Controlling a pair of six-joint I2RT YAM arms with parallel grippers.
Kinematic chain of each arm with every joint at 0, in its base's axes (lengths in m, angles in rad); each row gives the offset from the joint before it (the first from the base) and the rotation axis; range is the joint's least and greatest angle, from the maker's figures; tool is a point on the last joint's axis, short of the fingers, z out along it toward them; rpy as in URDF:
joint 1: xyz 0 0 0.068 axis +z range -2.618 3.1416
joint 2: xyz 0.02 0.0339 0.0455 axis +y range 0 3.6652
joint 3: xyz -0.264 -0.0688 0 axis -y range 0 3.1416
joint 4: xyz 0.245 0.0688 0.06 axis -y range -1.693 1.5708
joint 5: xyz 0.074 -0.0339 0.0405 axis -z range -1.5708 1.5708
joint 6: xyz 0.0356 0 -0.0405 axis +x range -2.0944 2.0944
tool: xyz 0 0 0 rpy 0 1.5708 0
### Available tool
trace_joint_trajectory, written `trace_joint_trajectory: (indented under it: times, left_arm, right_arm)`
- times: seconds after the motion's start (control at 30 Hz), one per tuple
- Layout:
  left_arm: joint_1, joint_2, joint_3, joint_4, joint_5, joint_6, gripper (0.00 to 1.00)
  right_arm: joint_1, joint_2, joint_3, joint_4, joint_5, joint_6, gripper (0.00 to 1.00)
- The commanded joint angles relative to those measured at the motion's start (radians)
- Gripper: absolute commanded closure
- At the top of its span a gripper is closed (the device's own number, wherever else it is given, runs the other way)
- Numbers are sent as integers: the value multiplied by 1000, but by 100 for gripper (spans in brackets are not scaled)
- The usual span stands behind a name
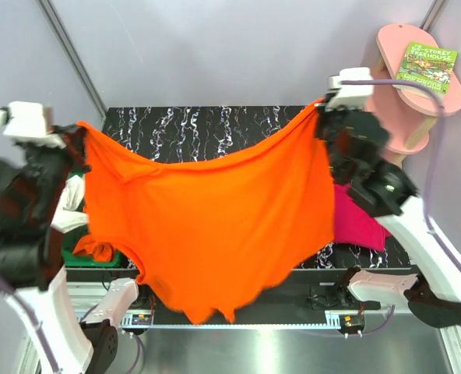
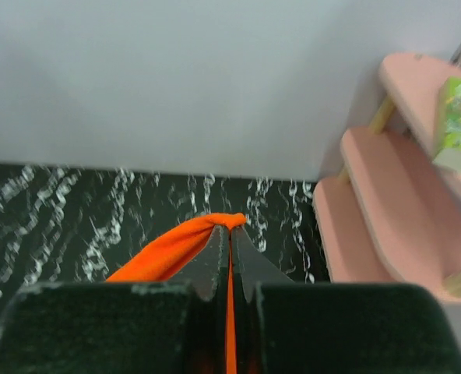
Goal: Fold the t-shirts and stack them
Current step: Flatten out the tshirt
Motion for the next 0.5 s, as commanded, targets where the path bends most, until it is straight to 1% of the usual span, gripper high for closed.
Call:
trace_joint_trajectory:
  times: [0.0, 0.03, 0.07, 0.1, 0.13, 0.2, 0.23, 0.27, 0.3, 0.33, 0.37, 0.4, 0.43, 0.47]
  left_arm:
    - [2, -15, -224, 109, -12, 11, 100]
    - [3, -11, -269, 131, -12, 17, 100]
    - [3, 0, -350, 151, -4, 20, 100]
    - [2, 11, -388, 197, -1, 24, 100]
    - [2, 44, -463, 227, 2, 34, 100]
    - [0, 94, -521, 306, 19, 47, 100]
    - [-2, 155, -562, 332, 20, 48, 100]
    - [-5, 190, -576, 378, 23, 46, 100]
    - [-18, 265, -585, 398, 19, 57, 100]
    - [-26, 305, -593, 421, 8, 57, 100]
    - [-35, 344, -593, 465, -6, 60, 100]
    - [-54, 426, -590, 485, -16, 67, 100]
    - [-60, 468, -567, 501, -27, 69, 100]
    - [-67, 509, -552, 528, -39, 69, 100]
  right_arm:
    - [-72, 40, -167, 57, -32, 95, 100]
    - [-128, 47, -197, 70, -58, 125, 100]
    - [-156, 55, -228, 81, -104, 148, 100]
    - [-180, 79, -293, 103, -121, 180, 100]
    - [-232, 95, -324, 154, -157, 191, 100]
    - [-277, 170, -373, 187, -183, 231, 100]
    - [-293, 202, -381, 218, -200, 240, 100]
    - [-328, 274, -387, 235, -206, 249, 100]
    - [-342, 311, -386, 253, -217, 271, 100]
    - [-355, 351, -378, 270, -236, 282, 100]
    - [-378, 429, -369, 284, -240, 289, 100]
    - [-388, 469, -342, 297, -244, 292, 100]
    - [-394, 507, -322, 307, -255, 294, 100]
    - [-406, 583, -300, 314, -260, 294, 100]
